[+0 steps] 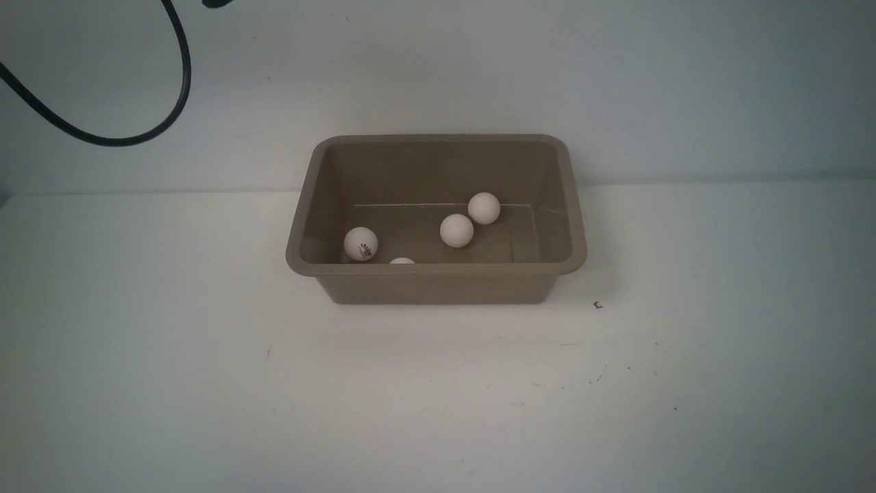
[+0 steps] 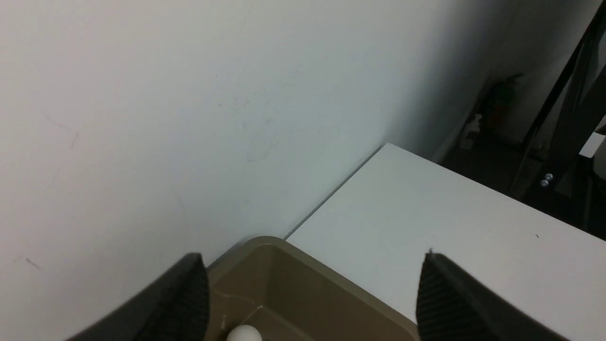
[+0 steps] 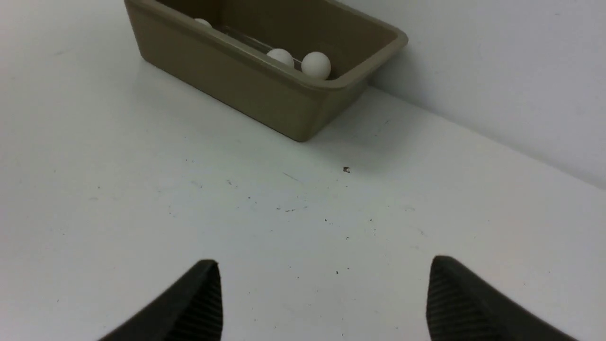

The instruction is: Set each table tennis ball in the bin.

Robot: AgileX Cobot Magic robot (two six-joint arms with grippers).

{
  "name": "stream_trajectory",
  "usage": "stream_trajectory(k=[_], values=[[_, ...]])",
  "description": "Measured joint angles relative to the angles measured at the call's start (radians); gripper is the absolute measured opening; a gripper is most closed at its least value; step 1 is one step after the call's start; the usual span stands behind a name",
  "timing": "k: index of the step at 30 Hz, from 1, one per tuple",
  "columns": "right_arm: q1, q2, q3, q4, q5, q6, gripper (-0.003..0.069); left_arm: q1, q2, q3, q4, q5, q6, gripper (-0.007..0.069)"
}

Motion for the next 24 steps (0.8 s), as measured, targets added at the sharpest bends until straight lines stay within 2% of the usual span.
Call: stream_trajectory(k=[6,13,18,24], values=[[0.0,-0.016,0.104,-0.017,-0.024,-0.005,0.0525,0.0,0.0,0.0,0.0,0.0,0.0,0.0531],[0.0,-0.017,0.114,-0.017,-0.059,-0.032,0.0525,0.0,0.0,0.0,-0.007,0.001,0.0,0.0531],[0.0,-0.017,0.12,0.054,-0.092,-0.086,0.0525,0.0,0.0,0.0,-0.011,0.003,0.0,0.0531],[0.0,-0.017,0.121,0.072,-0.097,-0.093,0.0525,-0.008,0.0,0.0,-0.047,0.008,0.011,0.0528]])
